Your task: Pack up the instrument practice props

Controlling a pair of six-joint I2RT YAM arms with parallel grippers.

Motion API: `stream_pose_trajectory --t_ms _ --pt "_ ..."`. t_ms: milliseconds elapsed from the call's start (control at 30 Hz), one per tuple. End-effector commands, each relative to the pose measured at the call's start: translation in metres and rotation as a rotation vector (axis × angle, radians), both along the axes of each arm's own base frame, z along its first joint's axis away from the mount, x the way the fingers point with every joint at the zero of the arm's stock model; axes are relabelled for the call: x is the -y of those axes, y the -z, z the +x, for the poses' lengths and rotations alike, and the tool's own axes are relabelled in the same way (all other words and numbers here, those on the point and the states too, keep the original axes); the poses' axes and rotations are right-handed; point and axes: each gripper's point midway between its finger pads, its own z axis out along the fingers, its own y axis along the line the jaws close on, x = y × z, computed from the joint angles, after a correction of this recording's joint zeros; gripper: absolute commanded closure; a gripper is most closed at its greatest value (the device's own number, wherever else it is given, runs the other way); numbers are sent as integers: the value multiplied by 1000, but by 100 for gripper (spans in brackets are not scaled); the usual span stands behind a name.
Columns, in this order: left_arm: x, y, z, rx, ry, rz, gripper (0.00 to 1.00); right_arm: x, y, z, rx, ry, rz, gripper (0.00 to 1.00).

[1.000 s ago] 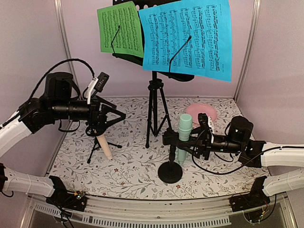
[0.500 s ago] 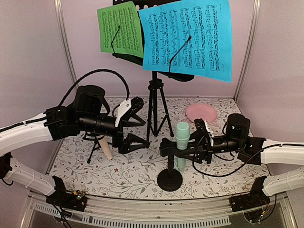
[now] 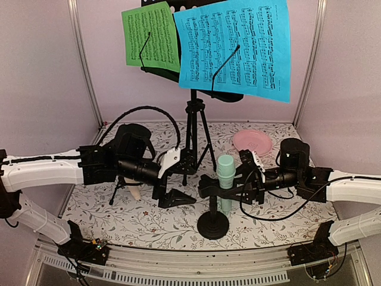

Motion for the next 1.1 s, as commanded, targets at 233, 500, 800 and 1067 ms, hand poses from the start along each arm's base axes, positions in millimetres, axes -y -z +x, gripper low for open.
stream_pose_trajectory --t_ms 233,500,800,1067 --pt "13 3 -12 -43 32 -162 6 6 -10 -4 18 -1 15 60" --pt "23 0 -12 -56 45 -197 9 8 -8 -7 22 -10 12 60" --pt "42 6 -6 -44 71 -170 12 9 -8 -10 27 -28 11 61" --pt "50 -7 -6 -51 92 -207 25 11 -7 -11 34 -24 7 61"
